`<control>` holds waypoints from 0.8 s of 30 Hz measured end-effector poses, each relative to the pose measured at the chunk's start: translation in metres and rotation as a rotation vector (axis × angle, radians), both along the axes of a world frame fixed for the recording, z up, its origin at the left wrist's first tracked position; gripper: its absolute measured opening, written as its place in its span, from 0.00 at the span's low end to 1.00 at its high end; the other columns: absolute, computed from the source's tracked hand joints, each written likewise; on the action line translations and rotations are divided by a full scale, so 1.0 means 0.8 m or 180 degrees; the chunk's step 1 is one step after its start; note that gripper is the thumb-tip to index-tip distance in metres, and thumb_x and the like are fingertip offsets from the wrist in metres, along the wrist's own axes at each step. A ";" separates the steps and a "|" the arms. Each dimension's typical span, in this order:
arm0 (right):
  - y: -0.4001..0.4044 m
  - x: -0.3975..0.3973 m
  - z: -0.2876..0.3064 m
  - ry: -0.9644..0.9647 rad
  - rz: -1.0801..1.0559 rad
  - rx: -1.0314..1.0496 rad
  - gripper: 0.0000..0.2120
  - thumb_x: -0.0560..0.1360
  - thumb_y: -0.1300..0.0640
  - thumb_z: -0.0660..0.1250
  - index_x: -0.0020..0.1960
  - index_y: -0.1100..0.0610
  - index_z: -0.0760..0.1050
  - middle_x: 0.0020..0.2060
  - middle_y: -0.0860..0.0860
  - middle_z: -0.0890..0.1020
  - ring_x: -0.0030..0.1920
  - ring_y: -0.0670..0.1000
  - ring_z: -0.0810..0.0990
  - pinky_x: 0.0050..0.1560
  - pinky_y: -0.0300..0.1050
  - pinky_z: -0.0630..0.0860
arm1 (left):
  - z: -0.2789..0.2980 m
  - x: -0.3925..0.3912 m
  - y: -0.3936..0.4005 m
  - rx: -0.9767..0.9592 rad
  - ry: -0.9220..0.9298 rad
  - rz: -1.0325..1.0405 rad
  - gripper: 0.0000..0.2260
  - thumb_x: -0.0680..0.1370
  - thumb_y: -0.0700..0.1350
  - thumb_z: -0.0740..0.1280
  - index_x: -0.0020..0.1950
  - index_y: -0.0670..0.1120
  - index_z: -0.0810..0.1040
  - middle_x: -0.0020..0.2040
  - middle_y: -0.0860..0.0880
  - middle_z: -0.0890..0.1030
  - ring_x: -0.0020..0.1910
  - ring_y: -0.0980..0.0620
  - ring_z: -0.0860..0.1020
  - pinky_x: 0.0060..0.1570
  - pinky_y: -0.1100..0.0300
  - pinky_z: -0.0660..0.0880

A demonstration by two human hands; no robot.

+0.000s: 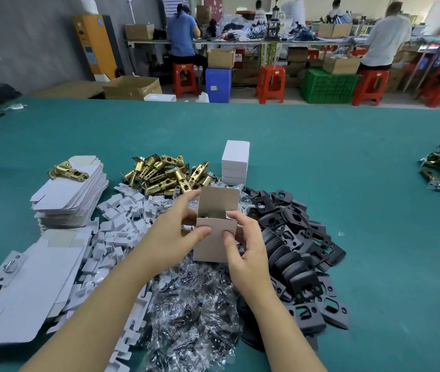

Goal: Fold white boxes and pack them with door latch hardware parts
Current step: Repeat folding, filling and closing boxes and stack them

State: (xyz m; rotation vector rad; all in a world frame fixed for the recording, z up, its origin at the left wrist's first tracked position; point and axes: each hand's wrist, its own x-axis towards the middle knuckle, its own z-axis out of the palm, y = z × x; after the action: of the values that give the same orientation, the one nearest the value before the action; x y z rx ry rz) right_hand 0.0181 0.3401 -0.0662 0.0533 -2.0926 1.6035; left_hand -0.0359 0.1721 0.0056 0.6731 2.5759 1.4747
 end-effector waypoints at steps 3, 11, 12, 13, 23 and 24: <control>0.002 -0.001 0.001 -0.0070 -0.0034 0.0003 0.20 0.82 0.53 0.64 0.66 0.31 0.70 0.61 0.34 0.74 0.63 0.49 0.77 0.59 0.56 0.79 | 0.008 0.002 0.001 0.0421 -0.0290 0.0103 0.15 0.80 0.52 0.64 0.62 0.71 0.73 0.52 0.62 0.84 0.53 0.60 0.83 0.47 0.59 0.82; 0.002 -0.002 0.002 -0.0108 -0.0018 -0.0047 0.22 0.81 0.53 0.65 0.66 0.29 0.71 0.60 0.41 0.76 0.60 0.48 0.78 0.58 0.46 0.79 | 0.016 -0.004 0.012 0.1111 -0.0811 0.0550 0.09 0.83 0.48 0.65 0.55 0.54 0.86 0.48 0.52 0.86 0.45 0.53 0.83 0.32 0.57 0.81; 0.002 -0.002 0.002 -0.0099 -0.0017 -0.0060 0.22 0.81 0.54 0.65 0.66 0.29 0.72 0.60 0.42 0.76 0.61 0.48 0.78 0.58 0.45 0.79 | 0.015 -0.005 0.013 0.1178 -0.0829 0.0559 0.07 0.82 0.47 0.67 0.56 0.53 0.85 0.46 0.53 0.86 0.44 0.54 0.83 0.31 0.58 0.81; 0.002 -0.001 0.003 -0.0084 -0.0014 -0.0054 0.23 0.81 0.55 0.66 0.66 0.29 0.72 0.60 0.43 0.76 0.61 0.49 0.78 0.58 0.43 0.78 | 0.015 -0.006 0.013 0.1214 -0.0825 0.0547 0.06 0.82 0.46 0.69 0.56 0.54 0.84 0.44 0.54 0.86 0.43 0.56 0.83 0.30 0.58 0.80; -0.001 0.001 0.010 -0.0031 -0.0032 -0.0135 0.17 0.84 0.52 0.60 0.67 0.32 0.74 0.60 0.35 0.78 0.65 0.45 0.76 0.61 0.31 0.71 | 0.017 -0.006 0.018 0.1254 -0.0813 0.0296 0.15 0.83 0.37 0.65 0.57 0.58 0.84 0.48 0.52 0.87 0.39 0.59 0.80 0.29 0.62 0.76; -0.001 0.002 0.010 -0.0031 -0.0025 -0.0159 0.18 0.84 0.53 0.60 0.68 0.33 0.73 0.61 0.35 0.77 0.66 0.45 0.76 0.61 0.32 0.71 | 0.016 -0.006 0.018 0.1311 -0.0811 0.0291 0.15 0.83 0.37 0.65 0.56 0.57 0.84 0.48 0.52 0.86 0.39 0.58 0.80 0.29 0.62 0.75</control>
State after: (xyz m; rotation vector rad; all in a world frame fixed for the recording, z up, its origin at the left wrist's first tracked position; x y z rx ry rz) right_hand 0.0193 0.3389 -0.0580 0.0202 -2.0566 1.6536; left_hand -0.0405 0.1863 0.0186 0.3722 2.1591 2.0005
